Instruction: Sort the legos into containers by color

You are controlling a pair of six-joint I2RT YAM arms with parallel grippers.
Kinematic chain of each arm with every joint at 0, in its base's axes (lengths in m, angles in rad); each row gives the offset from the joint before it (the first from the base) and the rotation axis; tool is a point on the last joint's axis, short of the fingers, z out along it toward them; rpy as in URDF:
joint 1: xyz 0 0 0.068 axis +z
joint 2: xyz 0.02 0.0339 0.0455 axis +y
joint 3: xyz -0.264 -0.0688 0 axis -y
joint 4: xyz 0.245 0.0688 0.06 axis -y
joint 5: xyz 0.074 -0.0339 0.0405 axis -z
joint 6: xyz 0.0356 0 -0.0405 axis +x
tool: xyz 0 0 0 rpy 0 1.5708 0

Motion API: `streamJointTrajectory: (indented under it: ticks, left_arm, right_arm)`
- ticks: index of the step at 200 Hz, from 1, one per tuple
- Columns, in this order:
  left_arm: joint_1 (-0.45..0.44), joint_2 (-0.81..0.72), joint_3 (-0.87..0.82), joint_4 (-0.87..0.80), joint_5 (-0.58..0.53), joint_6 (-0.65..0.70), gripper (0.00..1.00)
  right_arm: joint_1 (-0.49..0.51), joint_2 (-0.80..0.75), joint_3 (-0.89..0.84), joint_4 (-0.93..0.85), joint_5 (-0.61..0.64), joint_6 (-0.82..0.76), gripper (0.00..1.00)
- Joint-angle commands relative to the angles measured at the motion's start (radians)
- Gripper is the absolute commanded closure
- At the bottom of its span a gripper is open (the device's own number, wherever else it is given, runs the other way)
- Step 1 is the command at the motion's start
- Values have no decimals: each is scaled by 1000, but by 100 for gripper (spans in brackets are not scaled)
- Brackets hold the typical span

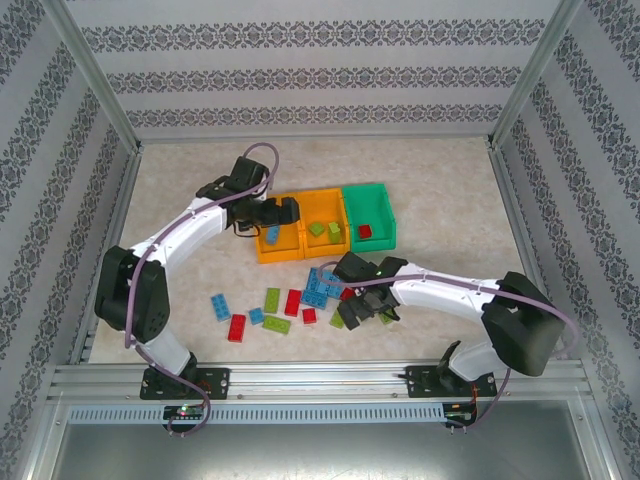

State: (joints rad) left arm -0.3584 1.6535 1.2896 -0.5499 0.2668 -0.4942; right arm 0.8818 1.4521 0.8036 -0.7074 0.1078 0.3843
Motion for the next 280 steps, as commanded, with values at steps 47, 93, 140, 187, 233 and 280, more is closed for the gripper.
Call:
streamJointTrajectory:
  ticks: [47, 93, 140, 187, 233, 280]
  left_arm:
    - [23, -56, -64, 33, 27, -23, 0]
    - [24, -63, -71, 31, 25, -20, 0]
    - [26, -68, -85, 34, 28, -26, 0]
    - [30, -106, -97, -24, -34, 4, 1]
    - [42, -240, -175, -96, -137, 52, 1]
    - [53, -349, -310, -176, -186, 15, 1]
  right_arm:
    - [14, 60, 29, -43, 14, -8, 9]
    - [13, 54, 23, -45, 13, -1, 24]
    - [15, 21, 16, -47, 31, 15, 42]
    - [5, -108, 28, 2, 0, 3, 47]
    - [-101, -134, 138, 143, -84, -31, 48]
    - [-210, 77, 402, 212, -164, -16, 50]
